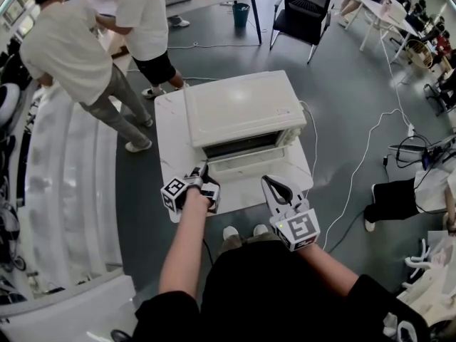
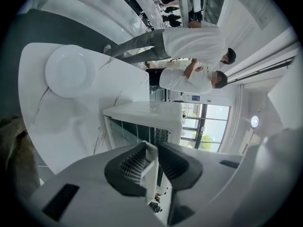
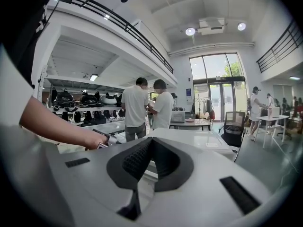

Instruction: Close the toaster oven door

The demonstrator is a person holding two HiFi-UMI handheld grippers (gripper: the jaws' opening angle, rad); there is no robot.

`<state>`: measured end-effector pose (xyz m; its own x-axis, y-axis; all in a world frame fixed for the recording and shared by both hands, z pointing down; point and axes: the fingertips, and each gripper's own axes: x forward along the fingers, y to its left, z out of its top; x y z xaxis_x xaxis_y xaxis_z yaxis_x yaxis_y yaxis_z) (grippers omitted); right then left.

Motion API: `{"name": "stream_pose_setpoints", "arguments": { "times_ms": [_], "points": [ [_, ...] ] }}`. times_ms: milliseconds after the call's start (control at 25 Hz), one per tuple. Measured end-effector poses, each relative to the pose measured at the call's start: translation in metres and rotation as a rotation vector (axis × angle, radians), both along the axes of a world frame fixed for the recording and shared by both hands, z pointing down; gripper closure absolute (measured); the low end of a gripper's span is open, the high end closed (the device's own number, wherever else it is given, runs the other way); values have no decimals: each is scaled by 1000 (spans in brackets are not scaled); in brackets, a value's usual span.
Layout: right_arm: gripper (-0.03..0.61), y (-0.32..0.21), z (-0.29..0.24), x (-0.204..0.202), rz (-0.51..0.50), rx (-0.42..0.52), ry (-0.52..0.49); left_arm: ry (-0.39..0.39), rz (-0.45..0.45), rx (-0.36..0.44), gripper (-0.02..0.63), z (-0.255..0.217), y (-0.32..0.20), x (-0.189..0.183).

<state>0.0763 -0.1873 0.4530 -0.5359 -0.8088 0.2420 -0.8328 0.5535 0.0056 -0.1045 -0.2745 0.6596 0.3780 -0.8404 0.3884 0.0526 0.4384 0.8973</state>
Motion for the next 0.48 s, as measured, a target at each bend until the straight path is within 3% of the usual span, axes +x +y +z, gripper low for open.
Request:
{"name": "stream_pose_setpoints", "arguments": {
  "times_ms": [480],
  "points": [
    [557,5,11,5,4,-27,7,-11,-34,10,519,-4,-13,-3]
  ]
}}
